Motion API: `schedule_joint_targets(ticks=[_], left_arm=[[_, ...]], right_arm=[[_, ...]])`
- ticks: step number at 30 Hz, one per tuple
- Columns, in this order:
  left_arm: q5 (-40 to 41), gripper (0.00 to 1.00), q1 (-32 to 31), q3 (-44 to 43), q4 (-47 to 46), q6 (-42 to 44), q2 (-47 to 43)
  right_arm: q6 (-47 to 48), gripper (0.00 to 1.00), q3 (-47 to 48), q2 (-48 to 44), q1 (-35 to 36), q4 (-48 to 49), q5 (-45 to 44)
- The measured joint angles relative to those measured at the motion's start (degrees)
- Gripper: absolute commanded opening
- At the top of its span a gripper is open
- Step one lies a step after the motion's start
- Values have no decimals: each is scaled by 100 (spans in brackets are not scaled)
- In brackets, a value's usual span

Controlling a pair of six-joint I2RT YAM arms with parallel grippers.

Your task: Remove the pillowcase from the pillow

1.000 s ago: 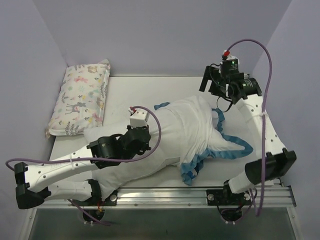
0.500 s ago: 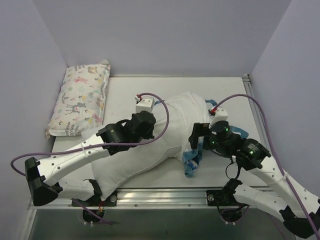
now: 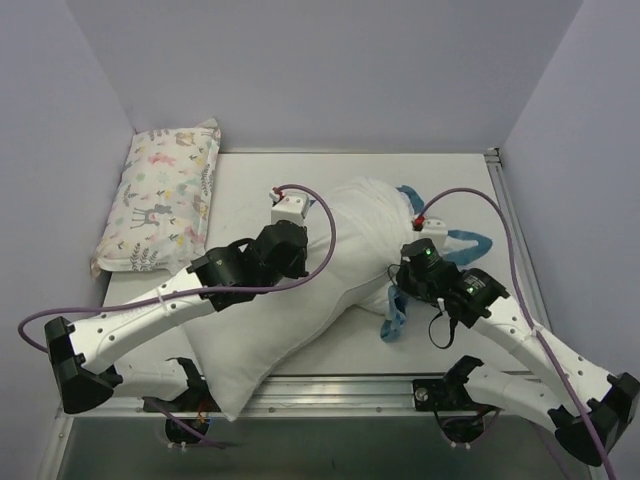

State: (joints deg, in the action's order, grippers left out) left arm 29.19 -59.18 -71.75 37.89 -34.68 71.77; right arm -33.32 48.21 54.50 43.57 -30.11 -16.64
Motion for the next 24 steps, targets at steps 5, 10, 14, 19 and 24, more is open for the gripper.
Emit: schedule_joint_targets(ticks=[5, 10, 14, 19, 24], left_arm=[[-254, 0, 44, -9, 7, 33, -411], [-494, 0, 42, 9, 0, -31, -855], [-527, 0, 50, 219, 4, -122, -1235], [-522, 0, 90, 295, 138, -190, -1563], [-503, 0, 118, 293, 402, -190, -1834]], right_arm=[[223, 8, 50, -356, -1412, 149, 76], [450, 4, 603, -105, -2420, 140, 575], [549, 1, 1228, 542, -2949, 107, 1078], [546, 0, 2002, 1399, -3954, -15, 1784], [518, 0, 2557, 1963, -5018, -52, 1880]])
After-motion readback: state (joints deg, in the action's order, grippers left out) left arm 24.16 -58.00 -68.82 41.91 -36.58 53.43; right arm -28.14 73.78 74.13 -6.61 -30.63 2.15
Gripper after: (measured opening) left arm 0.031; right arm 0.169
